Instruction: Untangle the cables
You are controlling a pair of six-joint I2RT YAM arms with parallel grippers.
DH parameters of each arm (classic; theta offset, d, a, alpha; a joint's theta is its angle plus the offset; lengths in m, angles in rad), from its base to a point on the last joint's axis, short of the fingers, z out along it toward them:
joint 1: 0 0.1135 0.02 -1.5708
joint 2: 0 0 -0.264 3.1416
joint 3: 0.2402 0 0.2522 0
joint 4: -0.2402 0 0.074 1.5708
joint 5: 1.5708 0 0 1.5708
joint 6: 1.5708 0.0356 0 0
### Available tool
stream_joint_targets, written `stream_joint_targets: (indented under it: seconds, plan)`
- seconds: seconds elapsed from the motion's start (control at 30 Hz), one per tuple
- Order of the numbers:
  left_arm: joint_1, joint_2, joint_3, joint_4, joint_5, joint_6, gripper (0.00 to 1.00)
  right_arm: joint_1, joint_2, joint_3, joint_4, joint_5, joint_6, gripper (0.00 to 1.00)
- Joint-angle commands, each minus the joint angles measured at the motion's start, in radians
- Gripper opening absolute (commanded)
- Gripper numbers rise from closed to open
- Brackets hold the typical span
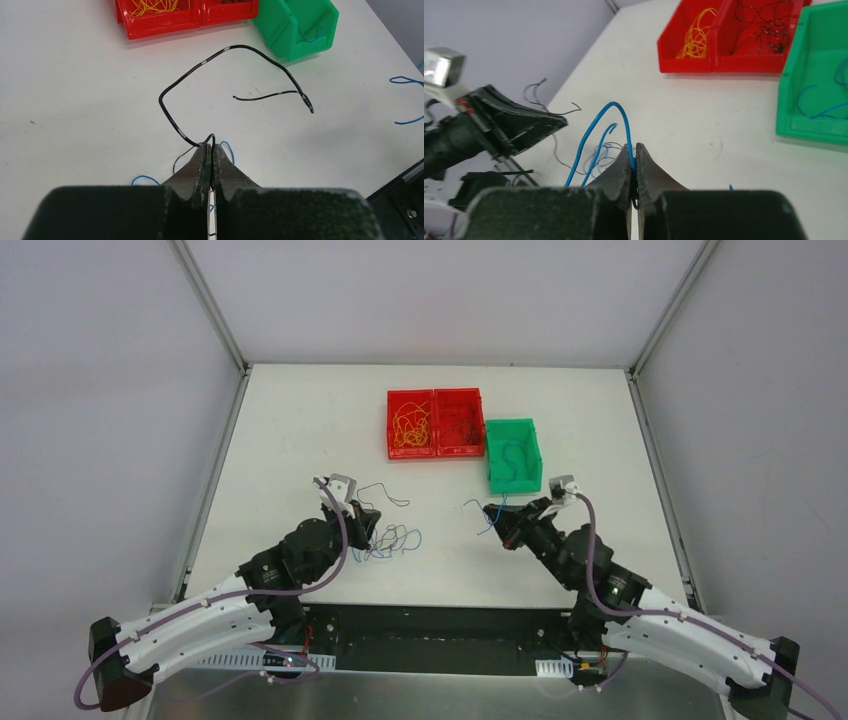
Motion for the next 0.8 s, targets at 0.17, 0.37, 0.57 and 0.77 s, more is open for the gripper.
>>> stream_joint_targets:
  seconds: [0.17,0.37,0.57,0.77]
  plan:
    - [-0.006,-0.016,-0.005,0.027,0.004,-0.017,0.00,-0.328,0.448,0.283,-0.095,0.023,0.013,0.00]
    - [-0.006,-0.023,-0.009,0.024,0.006,-0.016,0.00,-0.516,0.724,0.434,-0.108,0.023,0.013,0.00]
    - [-0.006,-0.008,0.000,0.024,0.009,-0.011,0.00,-0.596,0.984,0.553,-0.097,0.023,0.013,0.00]
    - [-0.006,-0.001,0.002,0.024,0.013,-0.009,0.00,-0.641,1.252,0.694,-0.174,0.023,0.013,0.00]
